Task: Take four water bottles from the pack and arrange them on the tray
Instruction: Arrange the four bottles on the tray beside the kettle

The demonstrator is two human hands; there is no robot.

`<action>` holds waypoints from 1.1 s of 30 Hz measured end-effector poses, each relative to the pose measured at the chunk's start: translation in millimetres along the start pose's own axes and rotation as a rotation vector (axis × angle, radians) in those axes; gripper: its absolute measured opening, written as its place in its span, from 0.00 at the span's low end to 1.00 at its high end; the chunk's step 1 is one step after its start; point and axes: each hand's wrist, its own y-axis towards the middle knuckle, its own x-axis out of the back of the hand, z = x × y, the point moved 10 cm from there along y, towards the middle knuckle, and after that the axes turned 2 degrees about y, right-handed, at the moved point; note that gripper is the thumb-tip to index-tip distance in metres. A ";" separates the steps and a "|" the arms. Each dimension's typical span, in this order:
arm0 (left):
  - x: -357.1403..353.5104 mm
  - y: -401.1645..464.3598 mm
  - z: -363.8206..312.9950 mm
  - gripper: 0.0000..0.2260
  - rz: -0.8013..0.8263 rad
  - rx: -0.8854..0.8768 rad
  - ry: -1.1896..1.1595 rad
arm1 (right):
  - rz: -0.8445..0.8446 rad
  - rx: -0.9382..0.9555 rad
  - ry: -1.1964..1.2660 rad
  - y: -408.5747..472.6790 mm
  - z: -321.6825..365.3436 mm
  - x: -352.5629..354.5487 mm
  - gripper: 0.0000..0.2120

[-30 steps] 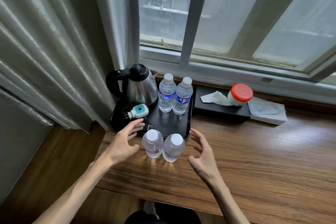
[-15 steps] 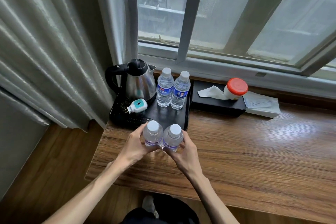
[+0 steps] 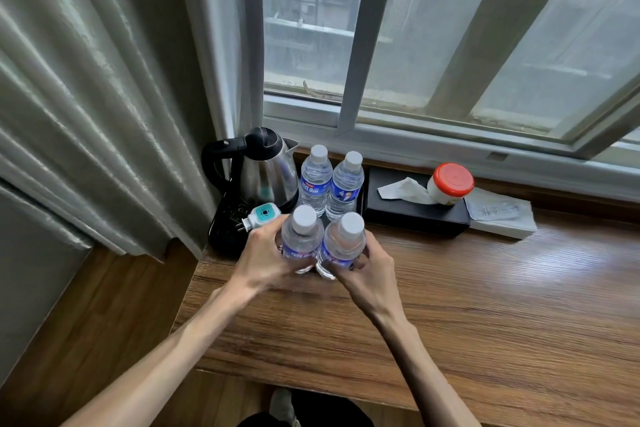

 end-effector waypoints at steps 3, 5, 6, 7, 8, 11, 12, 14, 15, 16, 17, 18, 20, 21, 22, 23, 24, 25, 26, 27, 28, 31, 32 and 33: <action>-2.4 28.9 -2.5 0.29 0.006 0.022 -0.023 | 0.007 0.005 -0.049 27.5 8.3 4.0 0.32; -5.8 45.1 3.0 0.28 -0.004 0.049 -0.034 | 0.008 0.006 -0.092 43.9 9.8 4.8 0.30; -7.7 51.4 6.7 0.28 -0.011 0.063 -0.033 | 0.005 0.005 -0.108 51.0 8.9 5.3 0.30; -9.8 56.6 10.5 0.28 -0.020 0.076 -0.032 | 0.001 0.003 -0.121 57.2 7.1 5.5 0.30; -12.1 60.7 14.5 0.28 -0.029 0.087 -0.033 | -0.001 0.000 -0.129 62.5 4.7 5.6 0.31; -18.7 67.5 24.6 0.29 -0.037 0.111 -0.023 | 0.000 -0.014 -0.145 72.6 -5.4 4.0 0.33; -21.1 68.8 27.3 0.29 -0.035 0.116 -0.023 | -0.010 -0.013 -0.148 74.7 -8.4 4.4 0.32; -25.5 70.0 32.2 0.30 -0.029 0.122 -0.026 | -0.048 0.006 -0.173 77.8 -11.1 6.4 0.31; -27.0 69.9 34.9 0.30 -0.029 0.127 -0.030 | -0.065 0.016 -0.187 78.7 -11.6 6.8 0.31; -27.5 69.6 38.0 0.31 -0.039 0.132 -0.033 | -0.079 0.019 -0.193 79.8 -13.1 6.6 0.32; -26.7 69.6 41.3 0.32 -0.060 0.138 -0.025 | -0.090 0.017 -0.194 80.8 -14.6 5.8 0.32; -24.9 69.9 44.8 0.33 -0.087 0.143 -0.009 | -0.101 0.012 -0.193 81.7 -16.4 4.9 0.33; -23.5 72.2 51.2 0.34 -0.121 0.156 0.018 | -0.131 0.006 -0.192 83.0 -19.0 3.9 0.33; -24.2 73.2 53.3 0.33 -0.124 0.163 0.027 | -0.146 0.007 -0.186 82.9 -19.6 3.0 0.34; -25.2 73.7 53.4 0.31 -0.123 0.164 0.040 | -0.160 0.009 -0.177 82.7 -20.4 1.9 0.33; -26.3 74.1 52.4 0.29 -0.119 0.158 0.059 | -0.173 0.018 -0.171 81.9 -19.4 0.3 0.32; -27.3 74.1 51.4 0.27 -0.113 0.152 0.079 | -0.183 0.032 -0.169 80.9 -18.4 -1.1 0.31; -27.6 73.9 49.4 0.26 -0.114 0.147 0.095 | -0.192 0.048 -0.175 79.7 -17.0 -2.2 0.29; -27.0 73.6 48.9 0.26 -0.124 0.147 0.104 | -0.203 0.058 -0.183 79.0 -16.5 -2.8 0.29; -26.5 73.1 51.0 0.27 -0.137 0.152 0.104 | -0.211 0.053 -0.179 78.8 -17.8 -3.0 0.31; -25.7 72.1 53.8 0.29 -0.154 0.161 0.095 | -0.219 0.030 -0.156 78.9 -21.1 -2.8 0.34; -25.0 69.6 64.3 0.34 -0.198 0.195 0.030 | -0.225 -0.030 -0.102 78.0 -27.8 -2.7 0.41; -25.7 69.0 66.1 0.35 -0.200 0.198 0.023 | -0.228 -0.029 -0.108 77.7 -28.7 -2.8 0.40; -26.2 68.5 66.3 0.35 -0.199 0.196 0.022 | -0.232 -0.022 -0.114 77.2 -28.7 -2.8 0.39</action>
